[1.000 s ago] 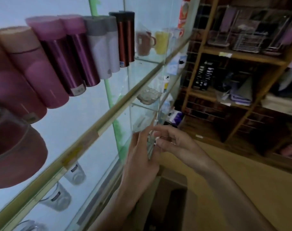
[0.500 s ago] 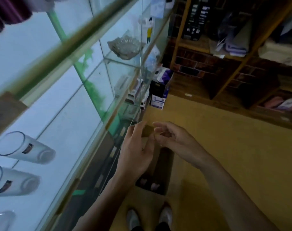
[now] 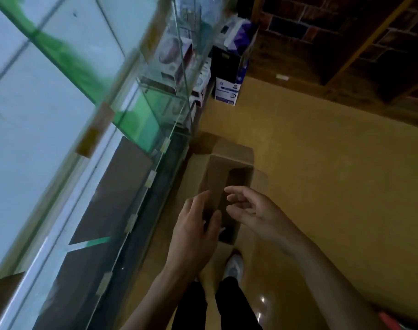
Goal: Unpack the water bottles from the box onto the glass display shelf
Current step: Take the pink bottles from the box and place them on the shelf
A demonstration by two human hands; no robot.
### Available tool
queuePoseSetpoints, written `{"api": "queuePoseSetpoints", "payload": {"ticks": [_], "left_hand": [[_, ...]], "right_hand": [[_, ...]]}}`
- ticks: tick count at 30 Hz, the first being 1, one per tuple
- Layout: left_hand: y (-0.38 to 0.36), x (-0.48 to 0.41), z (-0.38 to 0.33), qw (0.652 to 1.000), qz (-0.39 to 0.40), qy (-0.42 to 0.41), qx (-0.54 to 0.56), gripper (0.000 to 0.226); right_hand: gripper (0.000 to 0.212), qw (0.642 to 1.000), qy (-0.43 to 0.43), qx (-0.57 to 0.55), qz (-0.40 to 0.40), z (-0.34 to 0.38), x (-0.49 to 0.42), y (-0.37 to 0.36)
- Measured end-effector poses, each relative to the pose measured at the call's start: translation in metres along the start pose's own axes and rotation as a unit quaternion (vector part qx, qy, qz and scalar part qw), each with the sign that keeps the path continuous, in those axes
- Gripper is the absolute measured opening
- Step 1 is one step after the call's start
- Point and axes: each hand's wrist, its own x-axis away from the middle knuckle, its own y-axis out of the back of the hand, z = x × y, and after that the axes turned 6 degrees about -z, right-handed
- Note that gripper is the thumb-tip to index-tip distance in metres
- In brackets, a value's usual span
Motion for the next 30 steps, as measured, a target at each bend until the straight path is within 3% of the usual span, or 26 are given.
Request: {"api": "queuePoseSetpoints", "payload": {"ticks": [13,21,30], "left_hand": [[-0.122,-0.052,0.143,0.996,0.063,-0.015,-0.062,0.048],[-0.199,-0.097,0.262,0.994,0.085,0.001,-0.066,0.058],[-0.275,-0.15,0.367,0.978,0.153,0.008,-0.144,0.072]], "right_hand": [[0.049,0.996,-0.071,0.005,0.051,-0.164,-0.109,-0.057],[0.049,0.993,-0.076,0.042,0.078,-0.275,-0.199,-0.106],[0.055,0.985,-0.065,0.113,0.115,-0.366,-0.286,-0.134]]}}
